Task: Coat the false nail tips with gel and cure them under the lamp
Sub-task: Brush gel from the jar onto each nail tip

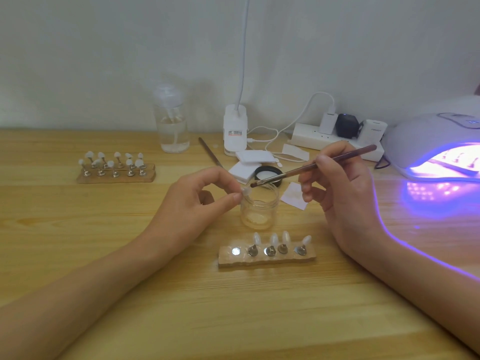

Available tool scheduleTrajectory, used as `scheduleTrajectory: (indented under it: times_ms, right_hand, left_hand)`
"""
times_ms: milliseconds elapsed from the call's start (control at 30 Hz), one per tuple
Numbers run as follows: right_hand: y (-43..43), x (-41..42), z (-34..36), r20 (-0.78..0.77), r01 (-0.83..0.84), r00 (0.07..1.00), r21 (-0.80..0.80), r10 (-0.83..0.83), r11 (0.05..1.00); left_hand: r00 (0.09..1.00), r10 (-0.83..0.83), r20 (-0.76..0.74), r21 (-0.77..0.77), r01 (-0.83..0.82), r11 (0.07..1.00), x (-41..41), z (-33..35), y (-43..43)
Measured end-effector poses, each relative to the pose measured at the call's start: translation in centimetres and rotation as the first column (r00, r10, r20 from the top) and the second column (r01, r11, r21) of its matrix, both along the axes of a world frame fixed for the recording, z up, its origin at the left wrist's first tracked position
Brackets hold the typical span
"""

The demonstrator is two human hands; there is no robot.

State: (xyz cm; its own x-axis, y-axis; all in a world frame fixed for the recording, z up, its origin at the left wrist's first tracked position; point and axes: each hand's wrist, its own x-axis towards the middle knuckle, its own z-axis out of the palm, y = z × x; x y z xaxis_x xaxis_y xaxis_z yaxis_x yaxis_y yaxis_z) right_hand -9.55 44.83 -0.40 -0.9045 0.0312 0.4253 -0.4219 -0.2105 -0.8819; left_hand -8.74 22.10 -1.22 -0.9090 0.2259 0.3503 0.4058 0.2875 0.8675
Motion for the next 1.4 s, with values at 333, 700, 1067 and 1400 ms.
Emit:
scheduleTrajectory:
  times_ms: [333, 700, 1067, 1400]
  right_hand:
    - [0.27, -0.28, -0.33, 0.058, 0.035, 0.998, 0.013, -0.036, 0.999]
    - [0.24, -0.4, -0.37, 0.087, 0.025, 0.996, 0.0, -0.025, 1.0]
    - [0.27, -0.42, -0.39, 0.089, 0.004, 0.996, 0.012, -0.005, 1.0]
    - [0.03, -0.36, -0.41, 0.063, -0.056, 0.996, 0.011, 0.055, 0.998]
  left_hand:
    - [0.996, 0.008, -0.092, -0.06, -0.014, 0.998, 0.22, 0.15, 0.15]
    - [0.981, 0.049, -0.187, -0.107, -0.07, 0.992, 0.39, 0.1, 0.1]
    - [0.966, 0.09, -0.242, -0.166, -0.133, 0.977, 0.34, -0.06, -0.03]
    - [0.966, 0.071, -0.249, -0.164, -0.114, 0.98, 0.25, -0.09, 0.0]
